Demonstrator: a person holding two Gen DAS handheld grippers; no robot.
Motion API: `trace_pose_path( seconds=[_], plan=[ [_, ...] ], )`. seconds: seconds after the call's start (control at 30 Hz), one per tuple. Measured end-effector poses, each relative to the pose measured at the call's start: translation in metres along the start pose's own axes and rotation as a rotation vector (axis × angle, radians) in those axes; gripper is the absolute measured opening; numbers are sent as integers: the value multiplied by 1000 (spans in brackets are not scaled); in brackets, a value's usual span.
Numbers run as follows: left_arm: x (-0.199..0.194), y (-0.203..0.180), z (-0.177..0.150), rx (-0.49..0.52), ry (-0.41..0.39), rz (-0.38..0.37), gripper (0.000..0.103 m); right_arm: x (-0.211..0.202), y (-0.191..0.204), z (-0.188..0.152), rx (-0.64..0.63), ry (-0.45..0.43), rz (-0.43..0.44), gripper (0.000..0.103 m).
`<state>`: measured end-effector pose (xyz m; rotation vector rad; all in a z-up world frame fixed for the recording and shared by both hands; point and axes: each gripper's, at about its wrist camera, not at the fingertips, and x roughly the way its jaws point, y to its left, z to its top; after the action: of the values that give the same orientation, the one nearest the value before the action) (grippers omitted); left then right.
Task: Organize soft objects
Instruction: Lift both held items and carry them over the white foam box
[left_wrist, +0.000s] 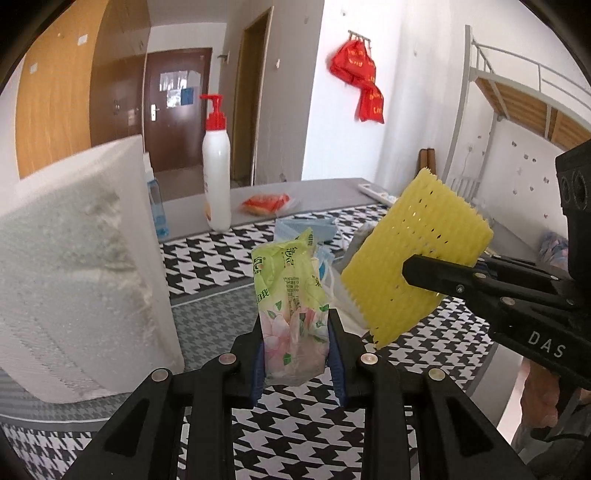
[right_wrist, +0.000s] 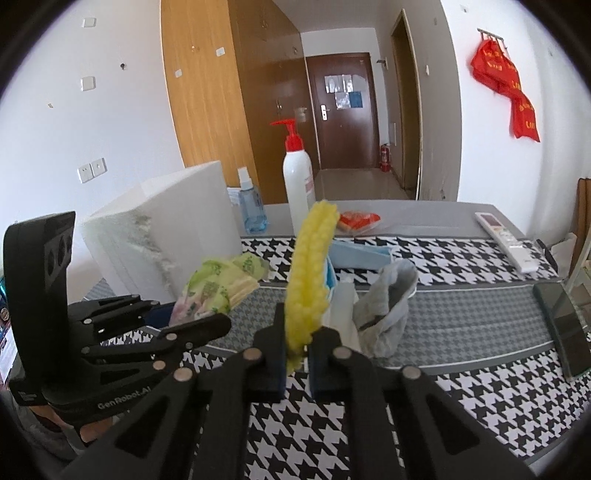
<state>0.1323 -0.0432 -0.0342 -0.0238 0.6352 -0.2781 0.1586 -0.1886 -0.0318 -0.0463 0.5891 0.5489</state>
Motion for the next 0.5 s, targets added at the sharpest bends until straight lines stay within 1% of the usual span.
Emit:
trace_pose_path(
  seconds=[0.5],
  plan=[
    [-25,-5,16,15,-64,6,30,-19,9,13,-21,-51,-17,12]
  ],
)
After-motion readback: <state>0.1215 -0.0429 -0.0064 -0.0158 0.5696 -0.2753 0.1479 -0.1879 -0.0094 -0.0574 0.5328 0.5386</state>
